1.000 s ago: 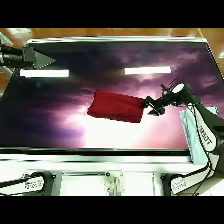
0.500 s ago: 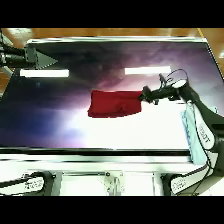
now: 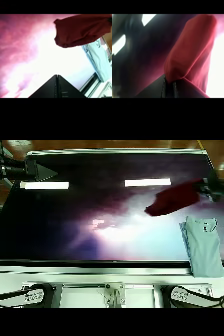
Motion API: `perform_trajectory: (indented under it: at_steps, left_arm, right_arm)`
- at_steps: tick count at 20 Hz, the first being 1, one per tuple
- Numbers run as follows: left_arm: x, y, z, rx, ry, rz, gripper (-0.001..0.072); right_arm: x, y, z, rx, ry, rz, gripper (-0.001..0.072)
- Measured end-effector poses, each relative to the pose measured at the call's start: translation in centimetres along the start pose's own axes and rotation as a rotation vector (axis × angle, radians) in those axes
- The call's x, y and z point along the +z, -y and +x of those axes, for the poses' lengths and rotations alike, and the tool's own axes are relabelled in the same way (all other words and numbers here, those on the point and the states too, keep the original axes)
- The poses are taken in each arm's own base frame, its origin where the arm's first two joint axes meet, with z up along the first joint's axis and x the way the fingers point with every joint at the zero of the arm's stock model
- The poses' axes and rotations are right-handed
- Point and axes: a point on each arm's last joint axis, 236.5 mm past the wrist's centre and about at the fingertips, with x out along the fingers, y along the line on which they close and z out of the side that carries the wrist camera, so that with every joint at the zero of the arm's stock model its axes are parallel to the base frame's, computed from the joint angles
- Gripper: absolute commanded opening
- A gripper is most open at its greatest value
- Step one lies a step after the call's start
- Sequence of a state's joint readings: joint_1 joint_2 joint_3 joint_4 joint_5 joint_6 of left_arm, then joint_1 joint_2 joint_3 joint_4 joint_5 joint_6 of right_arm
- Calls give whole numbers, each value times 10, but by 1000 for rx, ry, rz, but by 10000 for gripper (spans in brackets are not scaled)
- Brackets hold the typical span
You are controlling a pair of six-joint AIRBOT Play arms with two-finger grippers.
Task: Fold the shirts.
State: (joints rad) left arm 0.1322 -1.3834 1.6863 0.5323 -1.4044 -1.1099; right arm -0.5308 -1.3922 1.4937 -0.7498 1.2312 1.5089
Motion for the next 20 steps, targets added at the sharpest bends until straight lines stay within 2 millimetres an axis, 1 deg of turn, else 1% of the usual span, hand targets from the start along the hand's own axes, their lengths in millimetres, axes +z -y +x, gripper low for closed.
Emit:
perform_trajectory:
  at_steps: [2,5,7,9,12,13,15,18,20]
  left_arm:
    - [-2,2,1,-5,-9,1,39]
    - [-5,6,4,-16,-21,7,39]
    - [-7,10,7,-26,-31,13,40]
    - [-9,16,11,-38,-41,21,39]
    - [-12,25,18,-56,-57,32,40]
    - [-13,27,20,-61,-61,35,40]
    - [-14,31,22,-68,-67,39,40]
    - [-15,33,24,-72,-71,42,39]
    - [-15,34,24,-74,-72,43,40]
  right_arm:
    - [16,25,-43,-63,77,42,67]
    - [20,65,-90,-161,121,105,67]
    - [19,86,-114,-210,141,139,67]
    - [19,101,-136,-247,170,166,67]
    - [12,124,-164,-338,194,200,67]
    - [6,132,-172,-376,187,211,67]
    - [-15,150,-185,-473,131,235,67]
    - [-59,178,-200,-613,-5,282,67]
    - [-88,192,-207,-690,-75,315,67]
